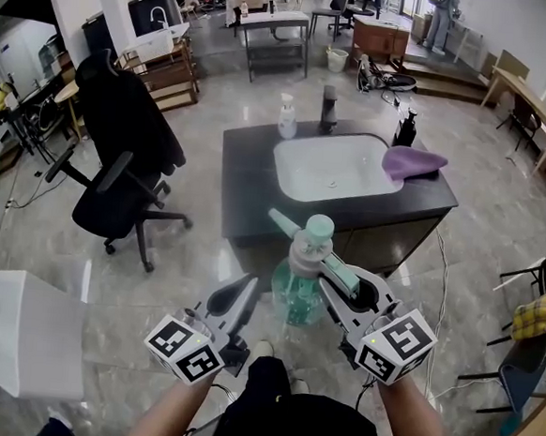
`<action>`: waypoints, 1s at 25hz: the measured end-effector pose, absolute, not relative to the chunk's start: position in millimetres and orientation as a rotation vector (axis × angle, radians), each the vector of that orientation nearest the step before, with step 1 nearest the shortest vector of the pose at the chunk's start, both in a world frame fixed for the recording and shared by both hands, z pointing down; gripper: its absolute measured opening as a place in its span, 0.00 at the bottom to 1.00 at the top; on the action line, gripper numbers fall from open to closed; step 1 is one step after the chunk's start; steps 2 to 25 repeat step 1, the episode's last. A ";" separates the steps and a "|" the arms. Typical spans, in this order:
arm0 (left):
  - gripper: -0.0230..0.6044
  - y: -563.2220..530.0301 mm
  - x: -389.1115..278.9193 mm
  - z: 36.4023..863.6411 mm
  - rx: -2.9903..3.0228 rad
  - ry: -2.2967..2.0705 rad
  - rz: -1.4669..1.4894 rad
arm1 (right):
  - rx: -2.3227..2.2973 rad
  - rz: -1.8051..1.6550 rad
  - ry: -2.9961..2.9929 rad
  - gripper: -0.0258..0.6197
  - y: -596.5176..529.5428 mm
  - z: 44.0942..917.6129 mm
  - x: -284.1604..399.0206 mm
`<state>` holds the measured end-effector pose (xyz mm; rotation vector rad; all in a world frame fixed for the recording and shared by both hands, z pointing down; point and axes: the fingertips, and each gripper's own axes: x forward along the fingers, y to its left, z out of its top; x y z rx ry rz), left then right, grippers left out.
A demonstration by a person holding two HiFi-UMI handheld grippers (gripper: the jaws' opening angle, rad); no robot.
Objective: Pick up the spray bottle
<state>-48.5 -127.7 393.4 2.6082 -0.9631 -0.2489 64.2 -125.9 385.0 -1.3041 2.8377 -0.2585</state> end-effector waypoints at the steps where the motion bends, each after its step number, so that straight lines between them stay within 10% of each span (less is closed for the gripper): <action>1: 0.05 -126.5 -47.7 393.2 2.609 -0.963 -0.249 | -1.306 -0.257 2.836 0.18 -125.0 384.5 65.2; 25: 0.05 -126.5 -47.7 393.2 2.609 -0.963 -0.249 | -1.306 -0.257 2.836 0.18 -125.0 384.5 65.2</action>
